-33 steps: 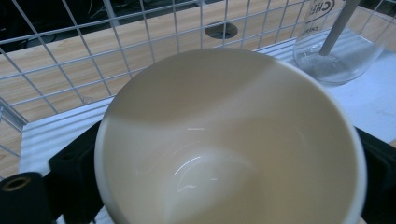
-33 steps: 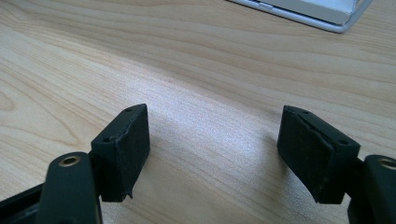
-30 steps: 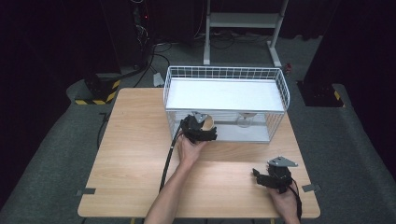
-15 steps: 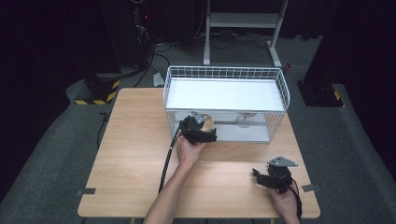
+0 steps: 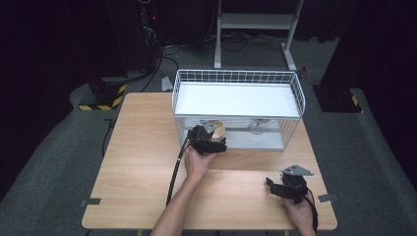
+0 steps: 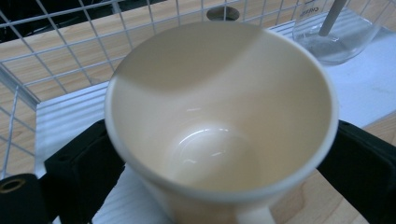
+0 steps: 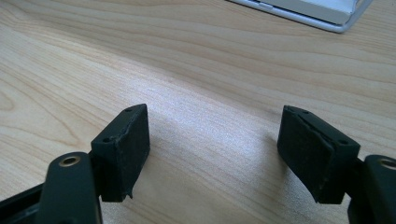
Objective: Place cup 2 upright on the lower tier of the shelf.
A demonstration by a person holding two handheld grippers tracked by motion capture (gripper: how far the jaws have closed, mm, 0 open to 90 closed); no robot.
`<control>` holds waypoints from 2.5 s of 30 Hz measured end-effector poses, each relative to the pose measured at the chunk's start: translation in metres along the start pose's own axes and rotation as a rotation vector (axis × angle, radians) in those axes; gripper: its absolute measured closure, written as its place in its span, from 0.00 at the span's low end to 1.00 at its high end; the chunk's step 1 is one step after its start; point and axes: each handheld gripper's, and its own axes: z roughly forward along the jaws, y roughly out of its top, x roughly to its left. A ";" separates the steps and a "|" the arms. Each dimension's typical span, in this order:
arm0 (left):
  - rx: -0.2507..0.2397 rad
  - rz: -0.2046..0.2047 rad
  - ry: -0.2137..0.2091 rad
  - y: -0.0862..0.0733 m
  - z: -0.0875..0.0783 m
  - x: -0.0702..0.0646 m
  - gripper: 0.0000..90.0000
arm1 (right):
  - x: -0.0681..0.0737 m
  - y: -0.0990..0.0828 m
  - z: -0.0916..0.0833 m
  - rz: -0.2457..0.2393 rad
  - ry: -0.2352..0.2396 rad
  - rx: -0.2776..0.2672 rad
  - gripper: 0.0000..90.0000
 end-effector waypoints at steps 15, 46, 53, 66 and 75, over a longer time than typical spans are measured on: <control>0.003 0.005 0.016 -0.018 -0.004 -0.001 0.15 | 0.000 0.000 0.000 0.000 0.000 0.000 0.28; 0.016 -0.043 0.011 -0.013 0.014 0.010 0.27 | 0.000 0.000 0.000 0.000 0.001 0.000 0.28; 0.038 -0.042 0.023 -0.008 0.019 0.011 0.32 | 0.000 0.000 0.000 -0.002 0.000 -0.001 0.28; 0.030 -0.066 0.025 -0.006 0.026 0.012 0.42 | 0.000 0.000 0.000 -0.002 0.000 -0.001 0.28; 0.048 -0.037 0.045 -0.001 0.031 0.014 0.46 | 0.000 0.000 0.000 -0.002 0.001 -0.001 0.28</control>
